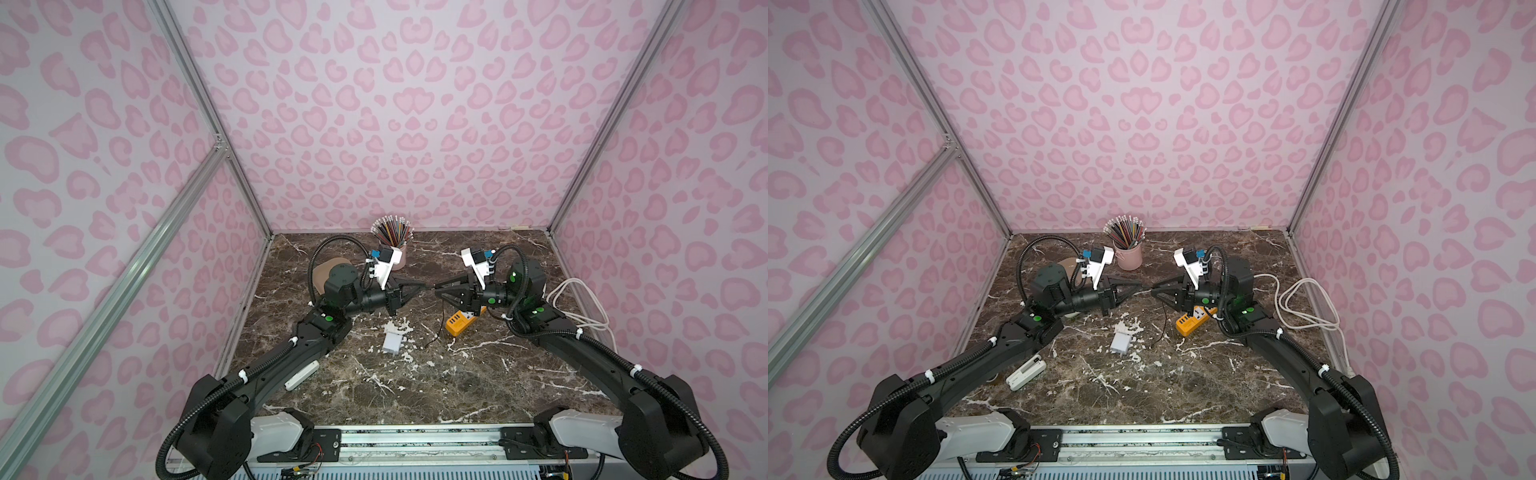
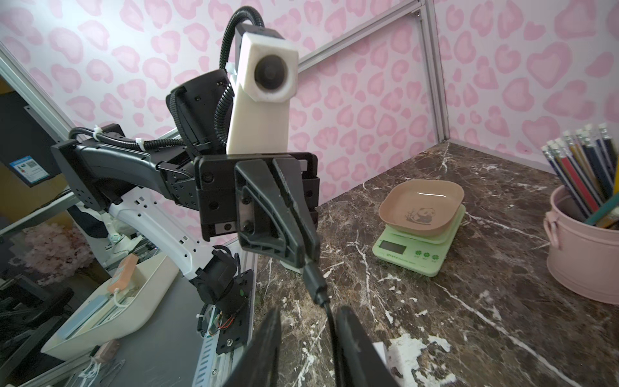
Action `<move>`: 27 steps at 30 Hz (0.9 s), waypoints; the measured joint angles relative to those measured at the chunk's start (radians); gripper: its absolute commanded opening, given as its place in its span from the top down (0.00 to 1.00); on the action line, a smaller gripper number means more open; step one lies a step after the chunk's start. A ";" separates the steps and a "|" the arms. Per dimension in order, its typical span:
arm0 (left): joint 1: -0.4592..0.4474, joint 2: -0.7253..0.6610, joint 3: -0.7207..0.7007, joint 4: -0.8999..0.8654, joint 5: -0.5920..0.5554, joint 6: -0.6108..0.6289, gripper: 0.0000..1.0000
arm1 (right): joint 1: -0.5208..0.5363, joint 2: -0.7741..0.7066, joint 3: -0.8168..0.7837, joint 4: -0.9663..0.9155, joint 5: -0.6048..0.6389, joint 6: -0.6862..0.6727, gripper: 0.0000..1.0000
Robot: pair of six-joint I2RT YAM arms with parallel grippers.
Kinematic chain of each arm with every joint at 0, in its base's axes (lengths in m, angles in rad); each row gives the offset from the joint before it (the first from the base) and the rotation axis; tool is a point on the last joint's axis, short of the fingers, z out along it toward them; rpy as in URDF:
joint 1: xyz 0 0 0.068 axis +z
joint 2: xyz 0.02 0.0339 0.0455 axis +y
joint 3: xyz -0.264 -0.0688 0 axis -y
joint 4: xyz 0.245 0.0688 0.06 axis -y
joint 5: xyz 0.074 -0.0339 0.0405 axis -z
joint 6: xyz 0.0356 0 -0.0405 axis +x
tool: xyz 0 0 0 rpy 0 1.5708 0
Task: Charge the electronic scale
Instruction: Pick up the charging cable from the center of the board.
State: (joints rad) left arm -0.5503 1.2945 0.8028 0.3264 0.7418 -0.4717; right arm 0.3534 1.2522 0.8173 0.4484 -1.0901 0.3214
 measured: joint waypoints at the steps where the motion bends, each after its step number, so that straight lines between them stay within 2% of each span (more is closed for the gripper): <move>1: -0.002 -0.002 0.001 0.003 0.004 0.000 0.93 | 0.000 0.000 0.000 0.008 -0.011 0.003 0.65; 10: -0.022 -0.003 0.007 0.018 0.043 0.011 0.93 | 0.006 0.019 0.020 0.042 -0.054 0.029 0.66; 16: -0.027 -0.005 0.008 0.029 0.047 0.011 0.93 | 0.013 0.018 0.026 0.043 -0.061 0.029 0.80; 19: -0.027 -0.005 0.008 0.030 0.047 0.011 0.93 | 0.016 0.018 0.026 0.044 -0.065 0.028 0.90; 20: -0.026 -0.005 0.008 0.030 0.047 0.011 0.89 | 0.017 0.018 0.025 0.045 -0.071 0.029 0.93; 22: -0.026 -0.006 0.008 0.030 0.051 0.012 0.71 | 0.017 0.016 0.024 0.047 -0.079 0.028 0.96; 24: -0.027 -0.009 0.007 0.030 0.043 0.019 0.47 | 0.018 0.012 0.024 0.048 -0.079 0.024 1.00; 27: -0.027 -0.028 -0.002 0.028 0.013 0.028 0.26 | 0.012 0.009 0.024 0.040 -0.079 0.010 1.00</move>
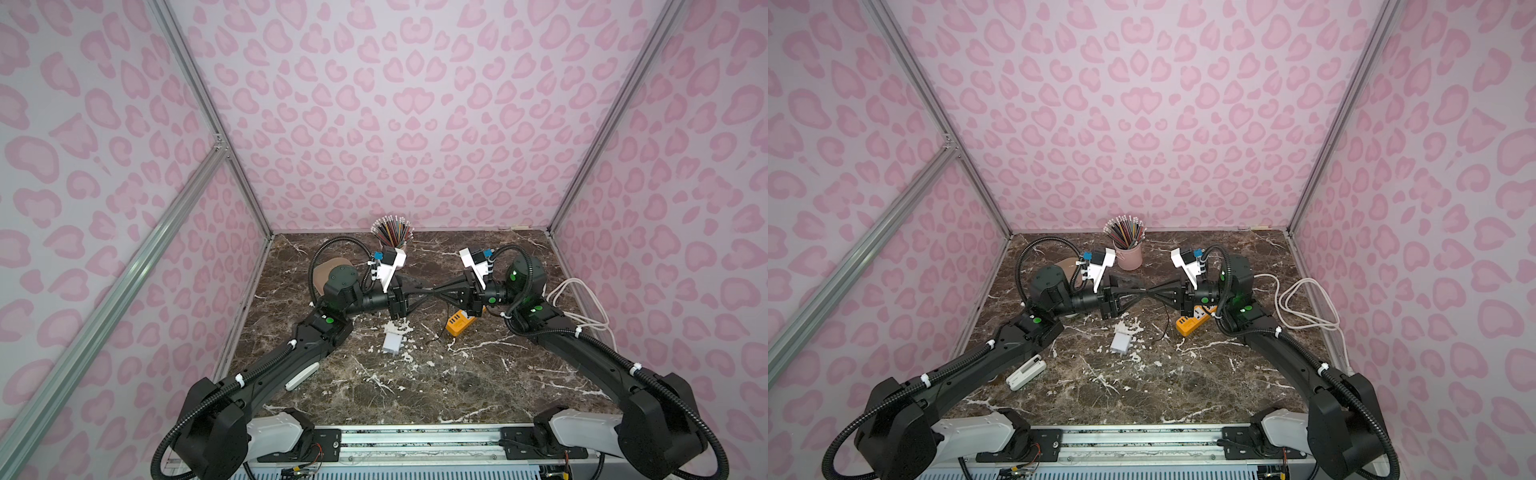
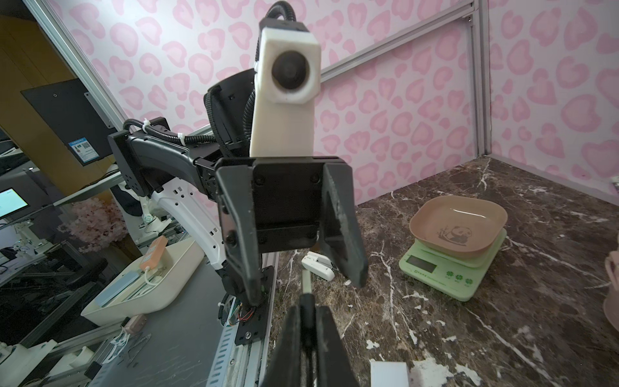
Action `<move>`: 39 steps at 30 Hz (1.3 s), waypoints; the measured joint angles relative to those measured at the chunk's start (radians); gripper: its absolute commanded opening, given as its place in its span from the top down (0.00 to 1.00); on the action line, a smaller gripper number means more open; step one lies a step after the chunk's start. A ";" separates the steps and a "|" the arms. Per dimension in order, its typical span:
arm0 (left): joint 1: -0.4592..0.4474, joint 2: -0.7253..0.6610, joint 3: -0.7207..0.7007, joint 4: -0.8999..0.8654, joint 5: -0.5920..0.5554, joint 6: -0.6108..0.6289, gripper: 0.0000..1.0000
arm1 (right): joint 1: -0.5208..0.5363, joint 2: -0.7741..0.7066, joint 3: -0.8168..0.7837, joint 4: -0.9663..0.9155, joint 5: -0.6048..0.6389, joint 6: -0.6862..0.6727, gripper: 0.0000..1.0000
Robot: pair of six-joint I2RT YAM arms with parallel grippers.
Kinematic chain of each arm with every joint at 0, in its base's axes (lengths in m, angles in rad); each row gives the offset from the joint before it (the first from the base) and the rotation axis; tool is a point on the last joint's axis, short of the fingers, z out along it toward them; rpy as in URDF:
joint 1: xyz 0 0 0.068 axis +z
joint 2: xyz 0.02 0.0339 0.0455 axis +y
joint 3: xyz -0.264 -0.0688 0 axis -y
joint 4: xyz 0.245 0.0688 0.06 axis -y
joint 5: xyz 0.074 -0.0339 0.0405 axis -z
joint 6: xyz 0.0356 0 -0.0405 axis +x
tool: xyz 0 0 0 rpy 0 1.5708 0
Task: Charge the electronic scale
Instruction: Pick up the charging cable from the center of the board, then pick up the plug from the center of the board.
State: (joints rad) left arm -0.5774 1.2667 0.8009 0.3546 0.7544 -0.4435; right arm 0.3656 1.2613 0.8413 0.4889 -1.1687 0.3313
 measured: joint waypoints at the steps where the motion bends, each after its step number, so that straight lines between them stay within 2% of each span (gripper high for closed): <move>1: 0.000 -0.012 -0.006 -0.005 -0.023 0.008 0.23 | -0.005 0.000 0.000 -0.006 0.000 -0.003 1.00; 4: -0.006 -0.058 -0.042 -0.033 -0.145 0.056 0.17 | -0.039 0.000 -0.010 -0.028 0.000 -0.012 1.00; 8: -0.049 -0.083 -0.122 -0.072 -0.376 0.115 0.16 | -0.106 0.010 -0.026 -0.070 0.027 -0.003 1.00; 13: -0.151 0.021 -0.177 -0.161 -0.689 0.124 0.14 | -0.134 0.074 0.003 -0.204 0.055 0.036 1.00; 19: -0.214 0.132 -0.212 -0.281 -0.947 0.059 0.08 | -0.139 0.058 0.001 -0.349 0.117 0.046 1.00; 26: -0.250 0.204 -0.241 -0.336 -1.025 0.012 0.10 | -0.140 0.047 -0.005 -0.422 0.140 0.057 1.00; 39: -0.272 0.268 -0.271 -0.343 -0.990 -0.015 0.27 | -0.142 0.075 -0.005 -0.474 0.153 0.054 1.00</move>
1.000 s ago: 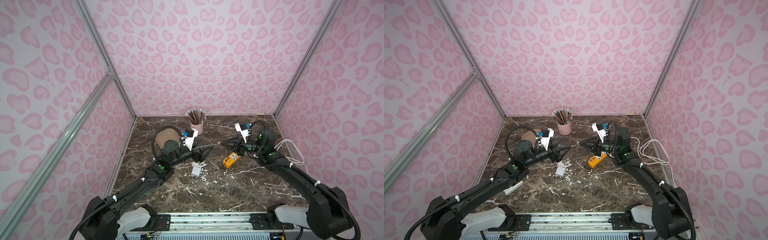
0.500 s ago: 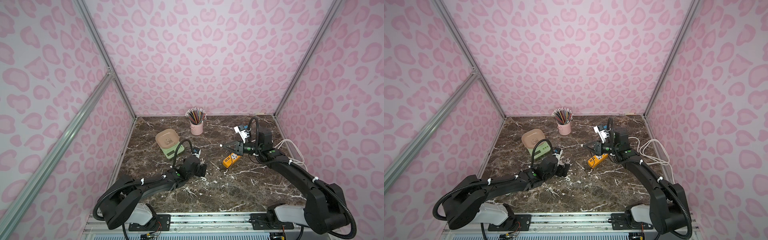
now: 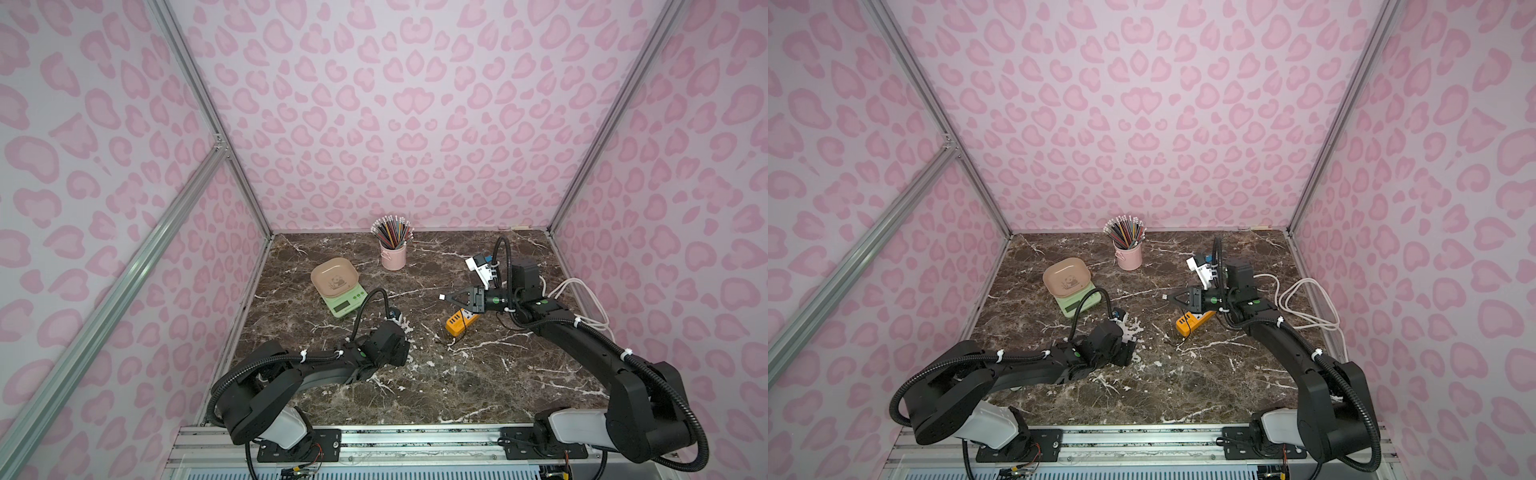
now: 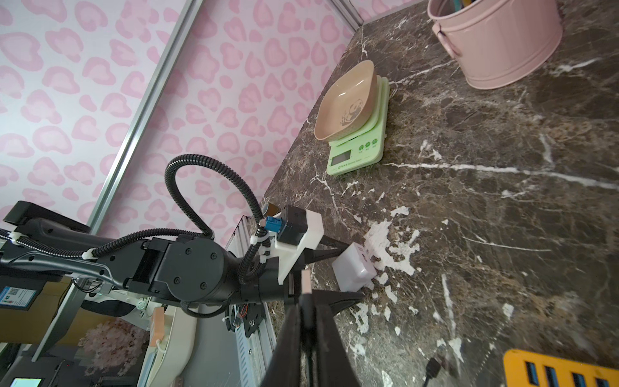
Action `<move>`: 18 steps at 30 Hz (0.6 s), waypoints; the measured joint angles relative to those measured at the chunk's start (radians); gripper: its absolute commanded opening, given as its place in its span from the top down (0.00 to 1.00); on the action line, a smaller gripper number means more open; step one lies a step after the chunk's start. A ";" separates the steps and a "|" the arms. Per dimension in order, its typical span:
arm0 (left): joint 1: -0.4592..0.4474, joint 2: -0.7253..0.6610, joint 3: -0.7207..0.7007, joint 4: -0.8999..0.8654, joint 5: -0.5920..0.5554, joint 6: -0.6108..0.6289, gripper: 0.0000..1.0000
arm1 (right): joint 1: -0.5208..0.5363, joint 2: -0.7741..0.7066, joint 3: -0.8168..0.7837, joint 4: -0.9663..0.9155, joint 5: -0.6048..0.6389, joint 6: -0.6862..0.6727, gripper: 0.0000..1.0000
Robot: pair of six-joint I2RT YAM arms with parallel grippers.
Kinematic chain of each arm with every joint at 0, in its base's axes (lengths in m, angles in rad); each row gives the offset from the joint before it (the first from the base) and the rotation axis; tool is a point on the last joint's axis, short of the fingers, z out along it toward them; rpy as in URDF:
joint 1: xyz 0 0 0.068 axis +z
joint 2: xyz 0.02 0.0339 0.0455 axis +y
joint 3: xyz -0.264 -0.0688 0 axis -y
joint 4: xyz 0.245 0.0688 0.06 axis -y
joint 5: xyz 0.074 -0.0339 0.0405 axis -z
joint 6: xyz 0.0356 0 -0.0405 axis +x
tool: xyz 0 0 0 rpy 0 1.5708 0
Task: Charge the electronic scale
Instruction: Pick up the plug from the center of the board.
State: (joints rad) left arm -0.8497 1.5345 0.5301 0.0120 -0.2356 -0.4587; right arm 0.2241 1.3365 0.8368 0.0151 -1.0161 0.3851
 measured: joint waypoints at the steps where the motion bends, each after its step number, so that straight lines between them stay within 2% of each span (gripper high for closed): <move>1: 0.000 0.001 0.000 0.000 0.002 -0.002 0.27 | 0.000 0.002 0.000 -0.002 0.000 0.000 1.00; 9: 0.000 0.024 -0.006 0.000 0.008 -0.006 0.31 | 0.000 0.006 0.007 -0.016 0.000 0.000 1.00; 13: 0.000 0.028 -0.004 0.000 0.005 -0.005 0.47 | 0.000 0.006 0.007 -0.020 0.000 0.000 1.00; 18: 0.001 0.028 0.014 -0.005 0.003 0.019 0.56 | 0.000 0.005 0.007 -0.024 0.002 0.000 1.00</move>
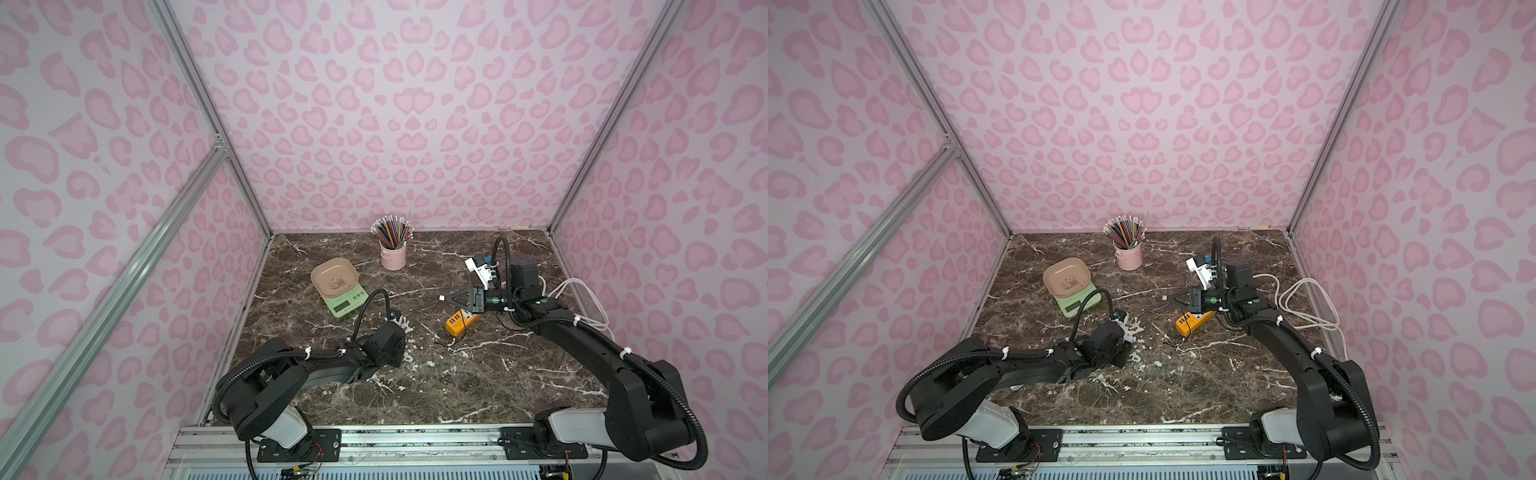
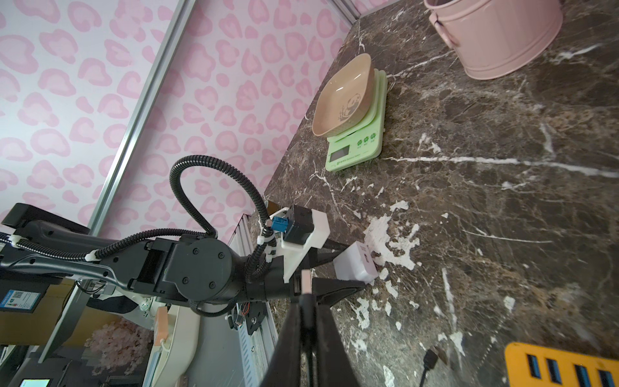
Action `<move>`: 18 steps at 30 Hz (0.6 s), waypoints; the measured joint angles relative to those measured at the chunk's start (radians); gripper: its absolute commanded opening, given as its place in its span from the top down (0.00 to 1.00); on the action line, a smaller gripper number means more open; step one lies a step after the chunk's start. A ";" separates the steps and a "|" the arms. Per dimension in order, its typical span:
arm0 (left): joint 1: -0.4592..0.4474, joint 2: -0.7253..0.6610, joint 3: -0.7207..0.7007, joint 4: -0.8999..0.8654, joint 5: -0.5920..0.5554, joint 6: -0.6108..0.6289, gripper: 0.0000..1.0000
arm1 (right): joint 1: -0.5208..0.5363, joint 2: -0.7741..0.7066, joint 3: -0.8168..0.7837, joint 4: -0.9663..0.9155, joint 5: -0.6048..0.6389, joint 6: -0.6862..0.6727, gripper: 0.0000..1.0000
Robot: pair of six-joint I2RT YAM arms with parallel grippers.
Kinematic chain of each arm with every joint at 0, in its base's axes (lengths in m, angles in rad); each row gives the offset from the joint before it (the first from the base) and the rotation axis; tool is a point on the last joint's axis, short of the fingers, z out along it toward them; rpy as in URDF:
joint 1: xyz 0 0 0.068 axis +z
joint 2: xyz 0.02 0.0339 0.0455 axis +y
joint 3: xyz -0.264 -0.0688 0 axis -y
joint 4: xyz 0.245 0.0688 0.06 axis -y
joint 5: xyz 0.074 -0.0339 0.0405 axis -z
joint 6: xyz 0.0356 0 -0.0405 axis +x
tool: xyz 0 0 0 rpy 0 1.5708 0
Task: Charge the electronic scale
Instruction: Pick up the plug from the center of the board, then insert the charging cable into the plug.
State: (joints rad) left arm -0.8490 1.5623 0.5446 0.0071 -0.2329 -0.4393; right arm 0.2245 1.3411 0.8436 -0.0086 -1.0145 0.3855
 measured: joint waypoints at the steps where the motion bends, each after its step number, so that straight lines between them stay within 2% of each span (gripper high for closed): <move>1: 0.000 -0.002 0.006 0.000 0.000 0.019 0.58 | 0.000 0.000 0.000 -0.002 0.002 0.000 1.00; 6: 0.000 -0.076 0.020 0.015 0.008 0.103 0.61 | 0.007 -0.027 0.000 -0.029 0.017 0.019 1.00; 7: 0.000 -0.095 0.020 0.028 0.019 0.125 0.65 | 0.011 -0.037 -0.001 -0.032 0.018 0.019 1.00; 11: 0.000 -0.199 0.034 0.113 0.086 0.249 0.71 | 0.036 -0.083 -0.001 -0.052 0.019 0.020 1.00; 18: 0.000 -0.318 0.058 0.288 0.205 0.489 0.74 | 0.066 -0.170 -0.006 -0.083 0.013 0.037 1.00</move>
State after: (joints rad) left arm -0.8490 1.2442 0.6025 0.2947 -0.0280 0.0494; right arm 0.2909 1.1713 0.8379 -0.0914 -1.0016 0.4229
